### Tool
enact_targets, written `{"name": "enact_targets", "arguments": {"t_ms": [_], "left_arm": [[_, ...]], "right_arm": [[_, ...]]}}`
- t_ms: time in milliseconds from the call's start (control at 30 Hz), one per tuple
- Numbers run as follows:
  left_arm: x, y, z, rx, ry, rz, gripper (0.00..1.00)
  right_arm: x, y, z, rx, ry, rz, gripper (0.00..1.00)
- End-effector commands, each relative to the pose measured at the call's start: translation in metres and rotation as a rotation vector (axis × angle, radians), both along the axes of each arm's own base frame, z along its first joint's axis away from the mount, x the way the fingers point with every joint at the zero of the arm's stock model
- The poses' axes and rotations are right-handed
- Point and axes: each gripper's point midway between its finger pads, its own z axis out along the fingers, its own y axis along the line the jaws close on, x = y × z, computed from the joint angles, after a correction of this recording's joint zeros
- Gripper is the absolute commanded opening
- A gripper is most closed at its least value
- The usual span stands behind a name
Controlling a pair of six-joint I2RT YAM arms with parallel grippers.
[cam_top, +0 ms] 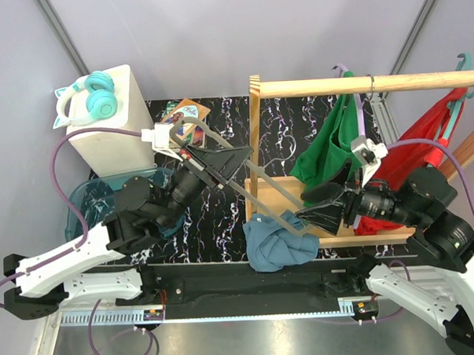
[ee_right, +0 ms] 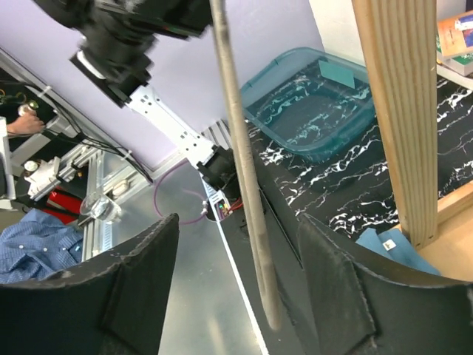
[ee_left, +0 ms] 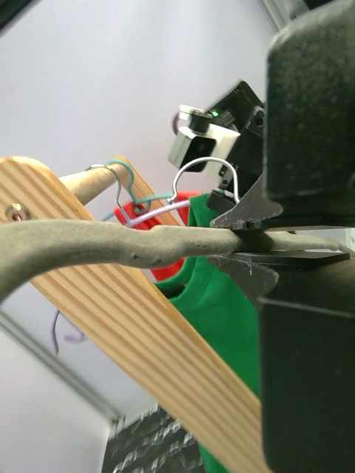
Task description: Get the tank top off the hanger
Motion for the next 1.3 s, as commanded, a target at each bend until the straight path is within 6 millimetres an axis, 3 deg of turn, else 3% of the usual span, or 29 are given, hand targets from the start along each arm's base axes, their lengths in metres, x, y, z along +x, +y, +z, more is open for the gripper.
{"name": "enact_targets", "arguments": {"t_ms": [0, 100, 133, 167, 233, 333, 367, 467, 500, 533, 600, 633, 733, 867, 1067, 1200, 1267], "left_arm": [[-0.006, 0.025, 0.053, -0.359, 0.025, -0.034, 0.00], [-0.005, 0.019, 0.051, -0.425, 0.054, -0.061, 0.00], [-0.008, 0.021, 0.059, -0.476, 0.044, -0.082, 0.00], [-0.006, 0.014, 0.052, -0.487, 0.060, -0.096, 0.00], [-0.008, 0.013, 0.056, -0.528, 0.061, -0.121, 0.00], [-0.011, -0.001, 0.054, -0.521, 0.076, -0.151, 0.00], [-0.012, -0.006, 0.053, -0.515, 0.077, -0.164, 0.00], [-0.018, -0.011, 0.050, -0.480, 0.053, -0.181, 0.02], [-0.019, -0.013, 0.046, -0.452, 0.052, -0.181, 0.08], [-0.020, -0.013, 0.044, -0.425, 0.039, -0.174, 0.21], [-0.023, -0.015, 0.036, -0.372, 0.034, -0.175, 0.35], [-0.024, -0.015, 0.032, -0.349, 0.023, -0.175, 0.48], [-0.033, -0.016, 0.023, -0.257, -0.022, -0.197, 0.62], [-0.046, -0.004, 0.013, -0.136, -0.102, -0.210, 0.73], [-0.060, 0.018, -0.013, 0.067, -0.161, -0.224, 0.77], [-0.052, 0.026, -0.051, 0.216, -0.115, -0.177, 0.78], [-0.048, 0.031, -0.058, 0.238, -0.098, -0.153, 0.78]], "right_arm": [[-0.015, -0.004, 0.015, 0.067, -0.005, 0.032, 0.71], [-0.022, -0.008, 0.016, 0.081, -0.003, 0.039, 0.68], [-0.023, -0.008, 0.017, 0.083, -0.004, 0.039, 0.67], [-0.024, -0.009, 0.016, 0.082, 0.002, 0.039, 0.65], [-0.026, -0.011, 0.016, 0.084, 0.003, 0.036, 0.59], [-0.026, -0.015, 0.019, 0.092, 0.011, 0.008, 0.35], [-0.028, -0.019, 0.021, 0.099, 0.019, -0.007, 0.19], [-0.031, -0.028, 0.027, 0.107, 0.042, -0.050, 0.00], [-0.032, -0.032, 0.029, 0.110, 0.045, -0.069, 0.00], [-0.037, -0.038, 0.031, 0.103, 0.055, -0.078, 0.00], [-0.040, -0.046, 0.032, 0.094, 0.061, -0.106, 0.00], [-0.047, -0.052, 0.033, 0.075, 0.059, -0.109, 0.00], [-0.056, -0.066, 0.033, 0.016, 0.059, -0.137, 0.00], [-0.070, -0.086, 0.033, -0.042, 0.035, -0.165, 0.00], [-0.098, -0.118, 0.024, -0.101, 0.023, -0.203, 0.00], [-0.097, -0.131, 0.025, -0.113, 0.023, -0.268, 0.00], [-0.089, -0.135, 0.027, -0.143, 0.024, -0.313, 0.00]]}}
